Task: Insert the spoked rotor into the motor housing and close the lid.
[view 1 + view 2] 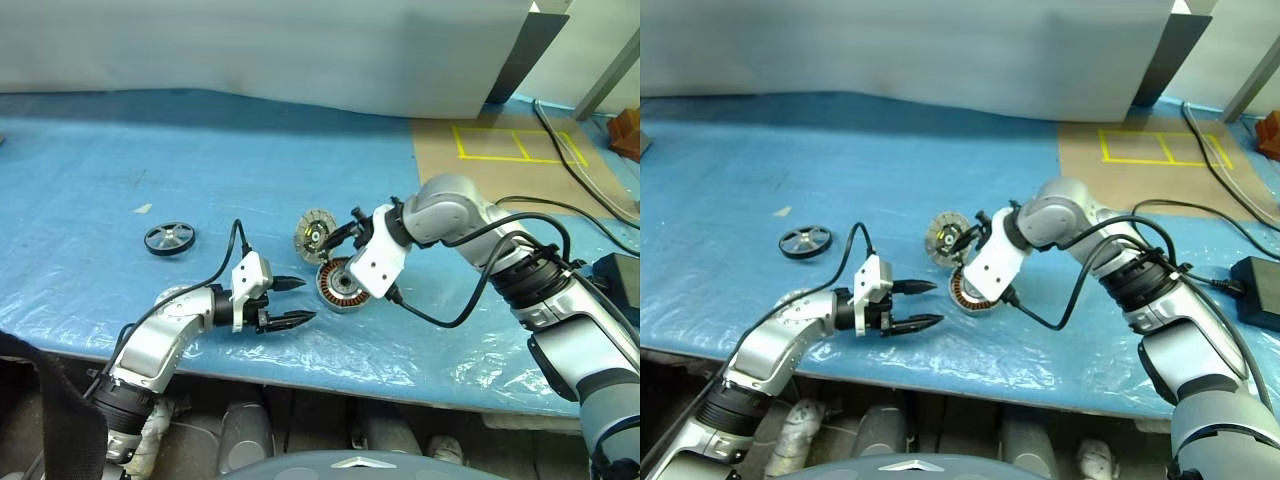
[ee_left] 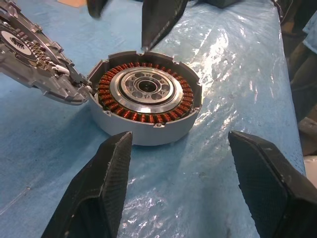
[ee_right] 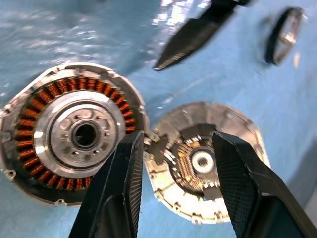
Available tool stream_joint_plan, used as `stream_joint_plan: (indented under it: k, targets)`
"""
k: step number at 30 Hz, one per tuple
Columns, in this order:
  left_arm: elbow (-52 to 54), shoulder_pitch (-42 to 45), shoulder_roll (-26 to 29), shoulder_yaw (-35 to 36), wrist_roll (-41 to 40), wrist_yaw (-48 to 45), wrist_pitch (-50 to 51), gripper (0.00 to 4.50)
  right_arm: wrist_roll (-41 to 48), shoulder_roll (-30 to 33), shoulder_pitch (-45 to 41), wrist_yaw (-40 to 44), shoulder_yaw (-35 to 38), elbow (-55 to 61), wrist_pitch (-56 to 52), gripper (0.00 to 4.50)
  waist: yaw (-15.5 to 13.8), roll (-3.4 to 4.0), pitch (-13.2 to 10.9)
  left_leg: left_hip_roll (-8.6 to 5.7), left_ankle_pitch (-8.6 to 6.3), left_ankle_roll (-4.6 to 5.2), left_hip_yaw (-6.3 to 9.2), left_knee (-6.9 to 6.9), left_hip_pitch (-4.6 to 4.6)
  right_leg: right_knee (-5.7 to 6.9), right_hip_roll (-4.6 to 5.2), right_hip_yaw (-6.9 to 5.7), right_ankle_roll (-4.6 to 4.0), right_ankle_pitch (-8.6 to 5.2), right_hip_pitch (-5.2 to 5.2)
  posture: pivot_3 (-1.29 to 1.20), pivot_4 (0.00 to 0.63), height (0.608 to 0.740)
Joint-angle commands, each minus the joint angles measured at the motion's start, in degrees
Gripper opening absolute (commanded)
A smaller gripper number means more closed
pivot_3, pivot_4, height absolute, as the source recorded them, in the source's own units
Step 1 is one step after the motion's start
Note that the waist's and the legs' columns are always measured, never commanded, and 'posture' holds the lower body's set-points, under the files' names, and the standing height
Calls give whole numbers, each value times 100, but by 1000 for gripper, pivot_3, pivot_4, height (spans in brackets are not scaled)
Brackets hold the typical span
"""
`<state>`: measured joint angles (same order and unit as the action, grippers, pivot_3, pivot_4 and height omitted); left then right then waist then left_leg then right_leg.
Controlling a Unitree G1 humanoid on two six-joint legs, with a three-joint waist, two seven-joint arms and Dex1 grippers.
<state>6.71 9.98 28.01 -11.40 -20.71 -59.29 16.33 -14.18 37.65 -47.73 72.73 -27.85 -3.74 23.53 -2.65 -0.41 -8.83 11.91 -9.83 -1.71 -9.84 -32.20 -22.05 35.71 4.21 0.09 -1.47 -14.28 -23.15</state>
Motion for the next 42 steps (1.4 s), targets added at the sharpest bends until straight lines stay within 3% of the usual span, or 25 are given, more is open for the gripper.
stream_joint_plan:
  k: [1, 5, 6, 8, 12, 15, 17, 21, 28, 34, 37, 39, 42]
  targets:
    - [290, 2, -4, 300, -316, 129, 232, 3279, 1046, 27, 607, -214, 929, 600, -1881, 1507, -18, -2, -1, 0, 0, 0, 0, 0, 0, -1, 0, 0, 0, 0, 1, 0, 150, 740]
    - [284, 120, -15, 722, -699, 405, 716, 3279, 2032, -70, 1399, -622, 1741, 1509, -3882, 151, -26, -1, -5, -1, 0, -1, 2, 4, 1, -2, 0, -1, 0, 0, 0, 0, 150, 740]
    - [185, 212, -5, 852, -770, 487, 843, 3279, 2259, -144, 1580, -803, 1920, 1708, -4387, 43, -20, 0, -5, 0, 0, -1, 2, 6, 3, -1, -1, -1, 0, 0, -1, 0, 150, 740]
    - [-285, 548, 20, 1134, -824, 669, 1054, 3279, 2654, -309, 2066, -1241, 2321, 2075, -5233, 43, -24, 1, -5, 0, 0, -2, 2, 5, 8, 1, -3, 1, -1, 0, 0, 0, 150, 740]
    - [-1639, 1283, 272, 1267, -348, 707, 663, 3279, 2815, -606, 2564, -2043, 2670, 2428, -5866, 43, -28, 2, -6, -4, 4, -9, 0, 4, 19, 0, -1, 7, -1, 1, 7, 0, 150, 740]
    - [-464, -306, 1298, 2371, -687, 21, 489, 3279, 2832, -625, 2788, -2289, 2641, 2626, -5970, 43, 135, -5, -4, -4, 12, -30, -3, 11, 16, -15, -3, 19, 0, 2, -2, 0, 150, 740]
    - [-785, -163, 2002, 2558, -576, -455, 238, 3279, 2843, -635, 2865, -2398, 2571, 2711, -6008, 43, 128, -13, -12, 2, 7, -44, -4, 38, 9, -23, -12, 10, 11, 9, -15, 0, 150, 740]
    - [-2197, 1331, 2773, 1972, 56, -1115, -334, 3279, 2717, -615, 2915, -2518, 2314, 2646, -5844, 43, -296, -3, -27, 43, 6, -48, 10, 63, 9, -14, -45, -33, -14, -7, -1, 0, 150, 740]
    - [-5410, 4101, 2332, 736, 1593, -1732, -2290, 3279, 2685, -746, 2764, -2735, 1990, 2642, -5766, 43, -323, 7, -34, -20, 11, -43, -20, 49, 49, -30, 41, 12, 16, -1, 35, 0, 150, 740]
    - [-7068, 5027, 2029, -93, 2802, -1625, -3413, 3279, 2691, -736, 2944, -2969, 1956, 2887, -5884, 43, -260, 4, -34, 0, 10, -50, -5, 47, 15, -1, -3, -6, 34, 13, -7, 0, 150, 740]
    - [-7451, 5304, 1918, -250, 3026, -1953, -3512, 3818, 2703, -696, 3093, -3087, 2002, 2989, -5920, 0, -286, 1, -36, -3, 6, -56, 2, 51, -2, -12, -3, -13, 34, 12, -14, 0, 150, 740]
    - [-7600, 5446, 1908, -371, 3249, -1941, -3656, 4456, 2702, -683, 3188, -3162, 2000, 3065, -5948, 0, -301, -3, -38, -6, 6, -56, 5, 52, -7, -20, 0, -17, 34, 12, -13, 0, 150, 740]
    - [-7785, 5634, 1820, -325, 3347, -1874, -3659, 4456, 2675, -658, 3298, -3253, 1961, 3138, -5956, 0, -314, -5, -40, -5, 6, -57, 8, 51, -6, -15, 3, -20, 35, 12, -11, 0, 150, 740]
